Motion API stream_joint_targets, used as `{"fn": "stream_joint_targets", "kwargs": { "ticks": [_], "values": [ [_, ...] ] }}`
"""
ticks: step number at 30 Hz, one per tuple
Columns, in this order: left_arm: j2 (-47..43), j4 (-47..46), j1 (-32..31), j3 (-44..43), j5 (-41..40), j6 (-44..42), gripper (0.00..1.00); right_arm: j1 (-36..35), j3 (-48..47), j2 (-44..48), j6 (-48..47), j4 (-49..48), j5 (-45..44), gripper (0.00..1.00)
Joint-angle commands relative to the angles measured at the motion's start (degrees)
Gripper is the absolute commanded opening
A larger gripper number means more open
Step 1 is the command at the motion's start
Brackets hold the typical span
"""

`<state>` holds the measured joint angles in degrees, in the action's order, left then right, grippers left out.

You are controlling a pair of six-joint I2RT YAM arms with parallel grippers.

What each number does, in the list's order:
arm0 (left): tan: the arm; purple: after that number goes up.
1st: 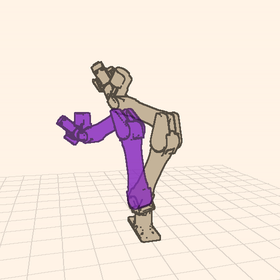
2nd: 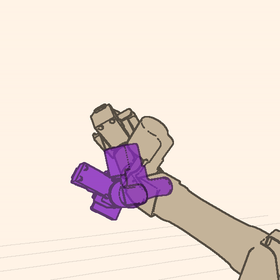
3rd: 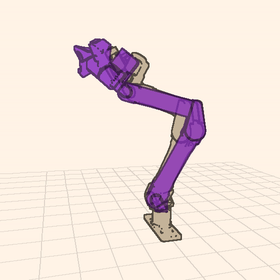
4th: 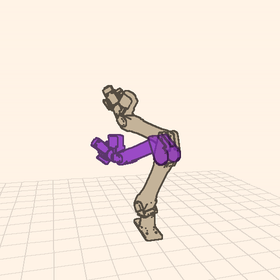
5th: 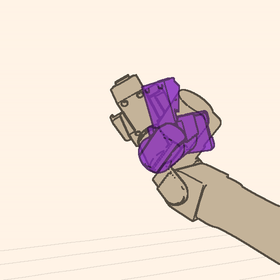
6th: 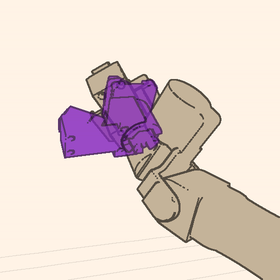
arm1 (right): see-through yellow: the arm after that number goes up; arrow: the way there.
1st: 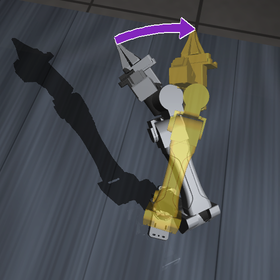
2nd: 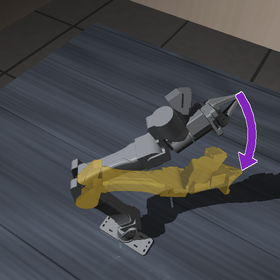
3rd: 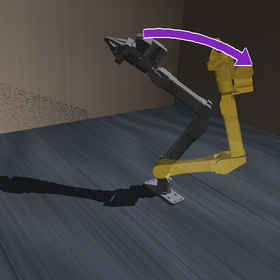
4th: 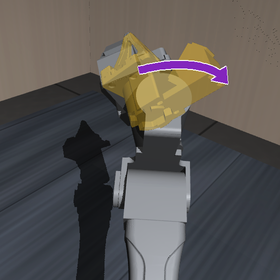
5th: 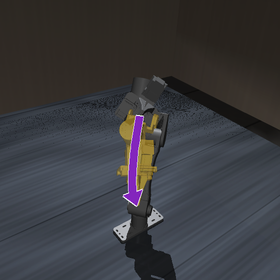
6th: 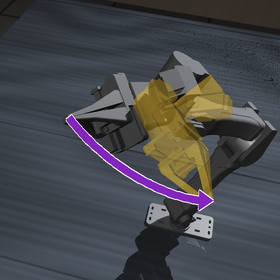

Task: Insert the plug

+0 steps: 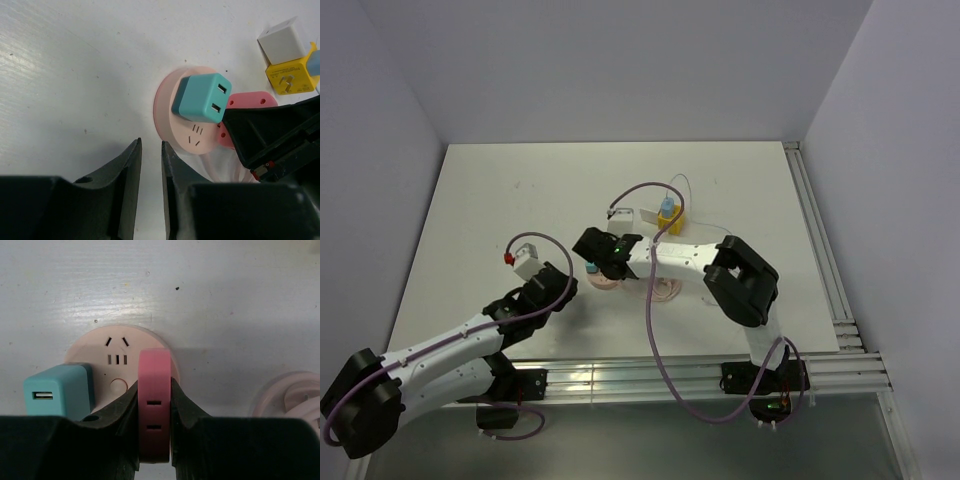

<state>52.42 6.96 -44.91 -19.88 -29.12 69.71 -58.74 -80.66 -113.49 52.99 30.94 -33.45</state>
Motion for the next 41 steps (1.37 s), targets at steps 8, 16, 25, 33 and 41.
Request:
{"fn": "stream_joint_targets", "kwargs": {
  "ticks": [8, 16, 25, 33, 41],
  "values": [
    [-3.1, 2.8, 0.3, -0.7, -0.5, 0.7, 0.28, 0.8, -6.4, -1.0, -4.3, 5.4, 2.1, 0.33],
    [-6.6, 6.0, 0.3, -0.8, -0.9, 0.8, 0.27, 1.6, -7.5, 2.5, -5.4, 4.3, 2.1, 0.51],
    [-9.7, 9.1, 0.3, -2.5, 0.6, -1.2, 0.44, 1.0, -1.2, 15.1, -7.8, 3.8, 4.0, 0.77],
    [-14.2, 12.5, 0.3, -4.6, 2.7, -4.2, 0.88, 1.7, 13.0, 30.7, -11.8, 0.9, 3.4, 1.00],
    [-17.0, 6.7, 0.4, -1.3, 11.9, -3.7, 0.99, 2.4, 38.4, 50.3, -13.8, -15.8, 8.4, 1.00]
  ]
}}
